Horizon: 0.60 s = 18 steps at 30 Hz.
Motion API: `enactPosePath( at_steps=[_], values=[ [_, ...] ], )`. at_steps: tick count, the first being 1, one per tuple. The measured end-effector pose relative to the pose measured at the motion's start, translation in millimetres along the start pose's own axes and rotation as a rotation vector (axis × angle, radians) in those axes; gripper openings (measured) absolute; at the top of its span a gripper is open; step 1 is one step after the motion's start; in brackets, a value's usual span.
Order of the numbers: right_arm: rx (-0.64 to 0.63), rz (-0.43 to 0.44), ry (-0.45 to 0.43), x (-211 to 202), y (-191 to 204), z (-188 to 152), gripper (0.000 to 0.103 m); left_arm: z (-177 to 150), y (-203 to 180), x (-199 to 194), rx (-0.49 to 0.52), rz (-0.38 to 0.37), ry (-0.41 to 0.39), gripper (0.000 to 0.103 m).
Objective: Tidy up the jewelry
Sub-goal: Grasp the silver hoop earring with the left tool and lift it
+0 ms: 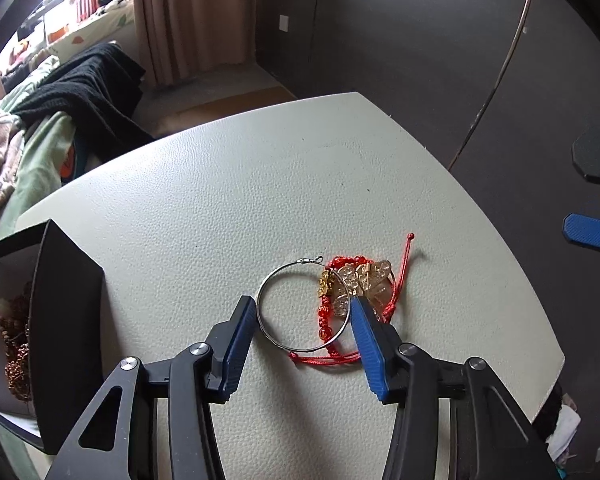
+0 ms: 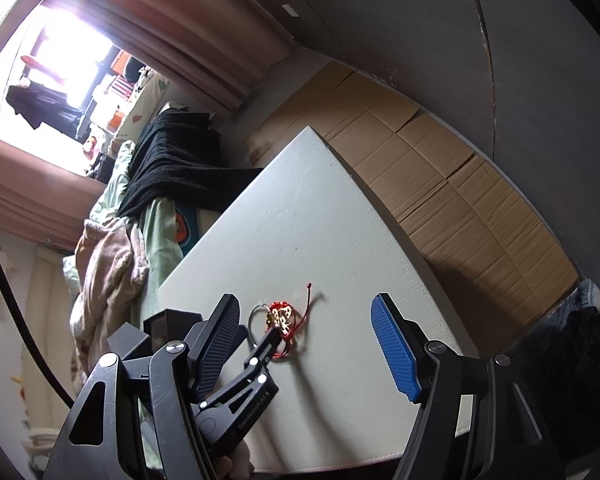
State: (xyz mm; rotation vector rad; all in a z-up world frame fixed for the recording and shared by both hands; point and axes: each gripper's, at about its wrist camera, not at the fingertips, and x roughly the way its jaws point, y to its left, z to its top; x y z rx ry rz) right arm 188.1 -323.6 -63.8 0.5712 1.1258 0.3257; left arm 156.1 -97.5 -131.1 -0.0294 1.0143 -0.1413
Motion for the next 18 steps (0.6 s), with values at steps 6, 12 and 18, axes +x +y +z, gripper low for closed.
enactPosePath(
  at_steps=[6, 12, 18],
  values=[
    [-0.038, -0.009, 0.039, 14.3, 11.8, -6.4, 0.069, 1.9, 11.0, -16.9, -0.040, -0.008, -0.024, 0.050],
    [-0.057, -0.003, 0.061, 28.9, 20.6, -12.6, 0.063, 3.7, 33.1, -47.6, -0.106, -0.026, -0.079, 0.050],
    [-0.103, 0.013, 0.095, 46.0, 37.2, -20.2, 0.030, 4.0, 55.6, -72.6, -0.172, -0.032, -0.129, 0.050]
  ],
)
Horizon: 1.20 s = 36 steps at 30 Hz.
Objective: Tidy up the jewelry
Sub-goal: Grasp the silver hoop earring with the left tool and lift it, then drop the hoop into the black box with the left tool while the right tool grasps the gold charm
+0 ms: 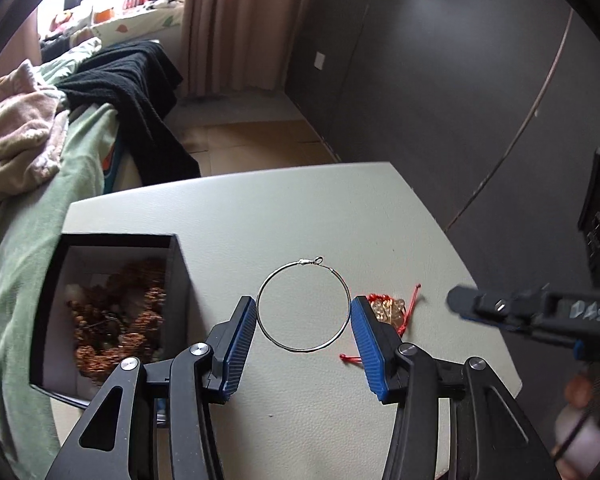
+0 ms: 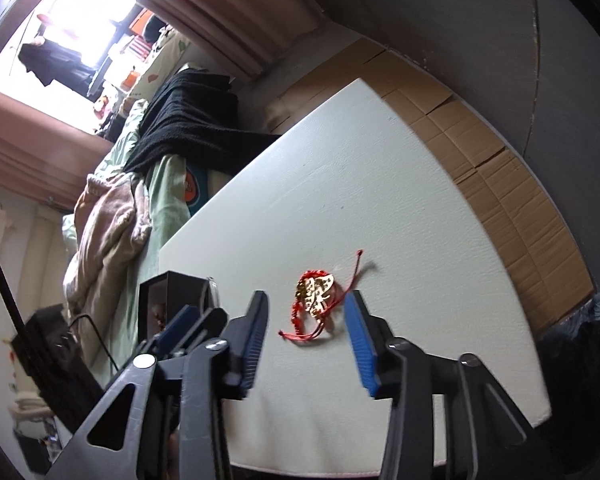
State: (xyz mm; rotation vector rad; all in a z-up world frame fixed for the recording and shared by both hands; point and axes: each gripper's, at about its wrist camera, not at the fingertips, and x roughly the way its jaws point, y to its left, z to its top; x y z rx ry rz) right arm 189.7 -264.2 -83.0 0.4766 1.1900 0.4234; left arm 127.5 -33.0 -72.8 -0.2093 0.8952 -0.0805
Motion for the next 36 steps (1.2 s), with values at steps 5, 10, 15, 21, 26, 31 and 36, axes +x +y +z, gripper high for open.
enactPosePath(
  at_steps=[5, 10, 15, 21, 26, 31, 36],
  values=[
    [-0.026, -0.026, 0.033, 20.9, 9.1, -3.3, 0.022, 4.3, 17.4, -15.9, -0.044, -0.005, -0.028, 0.050],
    [-0.060, -0.071, 0.045, 39.6, 18.3, -4.4, 0.020, 8.0, 34.3, -29.7, -0.089, -0.008, -0.057, 0.050],
    [-0.085, -0.150, 0.039, 54.7, 22.1, -3.8, 0.020, 9.6, 54.7, -39.4, -0.127, -0.003, -0.072, 0.050],
    [-0.139, -0.249, 0.023, 61.6, 26.5, -3.7, 0.013, 9.5, 72.5, -46.5, -0.162, 0.013, -0.079, 0.050],
    [-0.168, -0.303, 0.008, 60.8, 30.2, -5.6, 0.003, 4.9, 83.2, -55.0, -0.184, 0.031, -0.088, 0.050],
    [-0.142, -0.230, -0.017, 51.7, 31.7, -6.9, 0.003, 0.0, 95.7, -65.7, -0.209, 0.048, -0.099, 0.050],
    [-0.130, -0.100, -0.073, 32.2, 43.0, -12.6, 0.003, -2.1, 106.1, -69.2, -0.232, 0.062, -0.097, 0.050]
  ],
)
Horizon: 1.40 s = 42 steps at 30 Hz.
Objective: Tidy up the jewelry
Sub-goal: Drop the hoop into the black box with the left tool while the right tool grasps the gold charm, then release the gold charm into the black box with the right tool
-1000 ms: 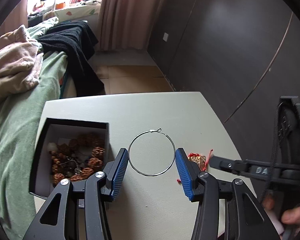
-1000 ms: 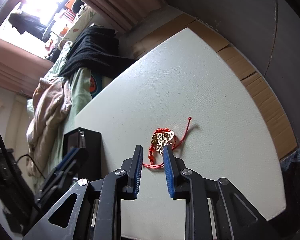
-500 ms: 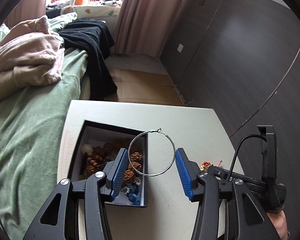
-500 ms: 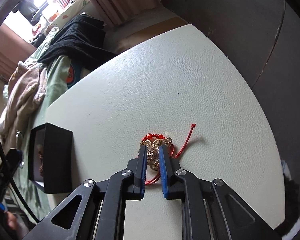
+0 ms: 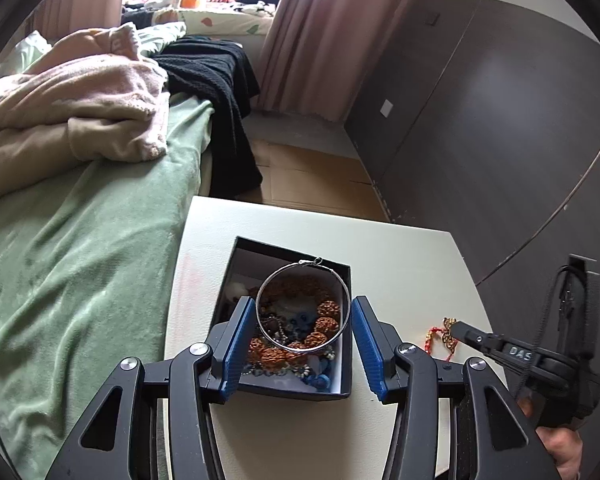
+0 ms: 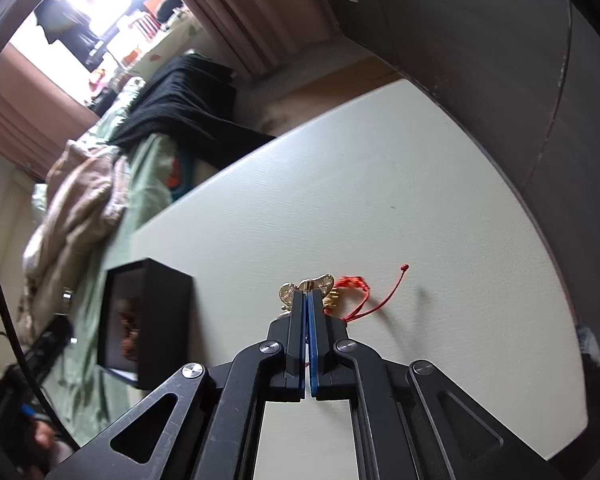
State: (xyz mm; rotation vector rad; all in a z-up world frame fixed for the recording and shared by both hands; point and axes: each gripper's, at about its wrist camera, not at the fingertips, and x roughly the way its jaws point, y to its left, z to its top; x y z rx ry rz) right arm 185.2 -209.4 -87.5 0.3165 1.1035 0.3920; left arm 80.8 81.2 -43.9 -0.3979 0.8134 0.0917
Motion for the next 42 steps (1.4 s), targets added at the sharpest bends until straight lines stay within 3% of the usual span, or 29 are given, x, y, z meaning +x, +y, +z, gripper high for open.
enactPosePath(
  at_steps=[2, 6, 10, 25, 27, 30, 31, 39, 42],
  values=[
    [0.009, 0.055, -0.011, -3.1, 7.5, -1.8, 0.003, 1.6, 4.3, -0.8, -0.017, 0.009, -0.005, 0.052],
    [0.011, 0.152, -0.042, -11.1, 22.7, -4.8, 0.003, 4.3, 11.8, -1.6, -0.052, -0.013, -0.005, 0.072],
    [0.013, 0.245, -0.045, -9.9, 38.4, -5.6, 0.003, 9.1, 20.2, -9.7, -0.077, 0.007, -0.036, 0.074],
    [-0.069, 0.447, -0.006, 19.0, 112.9, -8.5, 0.003, 19.5, 49.4, -11.0, -0.172, 0.007, -0.048, 0.074],
    [-0.115, 0.429, 0.022, 24.5, 123.3, -9.4, 0.009, 19.8, 49.8, -10.7, -0.176, 0.006, -0.047, 0.074],
    [-0.114, 0.391, 0.038, 28.9, 120.1, -13.3, 0.042, 19.5, 46.9, -9.9, -0.170, 0.003, -0.043, 0.074],
    [-0.108, 0.366, 0.021, 26.5, 115.0, -13.0, 0.046, 19.1, 45.6, -9.8, -0.166, 0.001, -0.042, 0.074],
    [-0.065, 0.236, -0.028, -5.2, 70.3, -5.7, 0.047, 11.8, 25.2, -9.9, -0.116, -0.003, -0.042, 0.074],
    [-0.040, 0.194, -0.054, -21.7, 50.6, -3.6, 0.053, 8.5, 12.6, -8.2, -0.086, -0.011, -0.040, 0.074]
  ],
)
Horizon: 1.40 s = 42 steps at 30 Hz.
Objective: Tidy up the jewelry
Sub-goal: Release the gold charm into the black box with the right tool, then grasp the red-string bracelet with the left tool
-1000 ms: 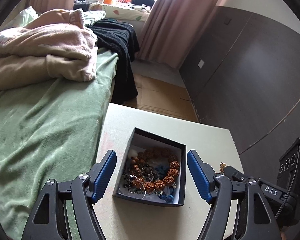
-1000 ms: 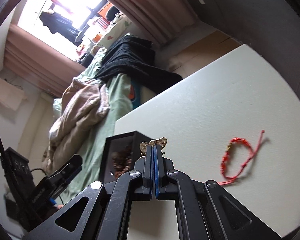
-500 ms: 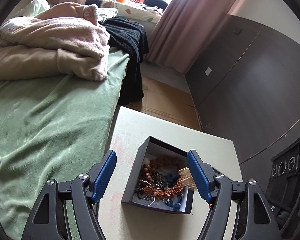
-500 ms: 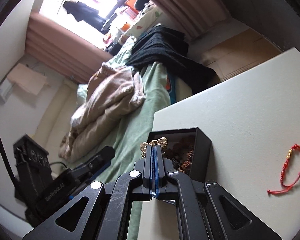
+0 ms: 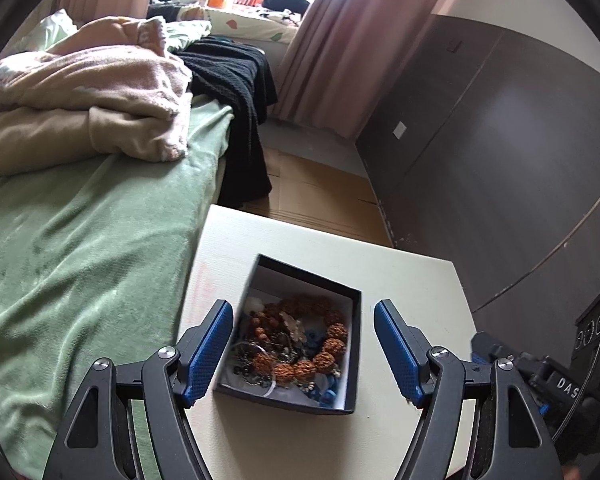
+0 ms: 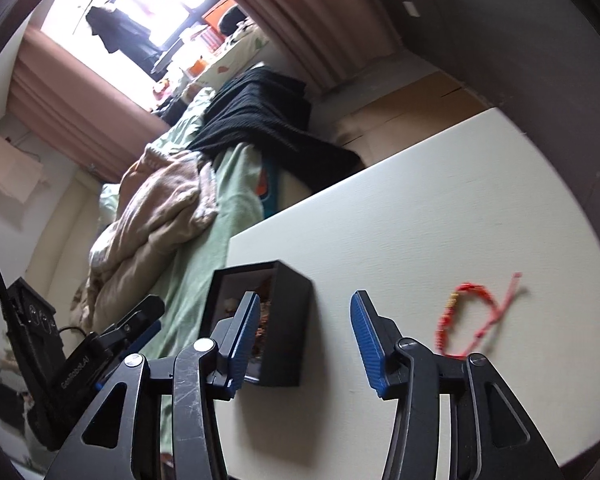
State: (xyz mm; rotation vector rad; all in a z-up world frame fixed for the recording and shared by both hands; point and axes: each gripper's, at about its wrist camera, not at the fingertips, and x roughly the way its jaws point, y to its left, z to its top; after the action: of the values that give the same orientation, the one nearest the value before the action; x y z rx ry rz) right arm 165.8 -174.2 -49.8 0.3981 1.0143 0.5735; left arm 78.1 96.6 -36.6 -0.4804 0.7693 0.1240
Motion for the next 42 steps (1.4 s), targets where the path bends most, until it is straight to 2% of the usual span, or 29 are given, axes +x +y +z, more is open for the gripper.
enactPosePath(
  at_steps=[4, 15, 25, 30, 34, 42],
  values=[
    [0.029, -0.067, -0.036, -23.0, -19.1, 1.6, 0.065, -8.5, -20.7, 2.3, 0.056, 0.005, -0.001, 0.074],
    [0.086, -0.174, 0.012, -43.8, -65.4, 2.3, 0.065, -33.8, -76.4, 14.5, 0.208, -0.037, 0.012, 0.074],
    [0.179, -0.233, 0.029, -62.5, -106.8, 3.0, 0.065, -53.4, -115.6, 33.3, 0.298, -0.081, 0.044, 0.073],
    [0.217, -0.253, 0.041, -66.5, -122.7, 6.3, 0.065, -61.9, -129.6, 44.7, 0.324, -0.115, 0.073, 0.067],
    [0.249, -0.241, 0.055, -68.5, -131.6, 8.4, 0.065, -74.5, -143.2, 66.8, 0.355, -0.128, 0.135, 0.057],
    [0.288, -0.235, 0.039, -82.9, -143.9, 15.8, 0.065, -105.1, -173.4, 99.3, 0.436, -0.136, 0.206, 0.053]
  ],
)
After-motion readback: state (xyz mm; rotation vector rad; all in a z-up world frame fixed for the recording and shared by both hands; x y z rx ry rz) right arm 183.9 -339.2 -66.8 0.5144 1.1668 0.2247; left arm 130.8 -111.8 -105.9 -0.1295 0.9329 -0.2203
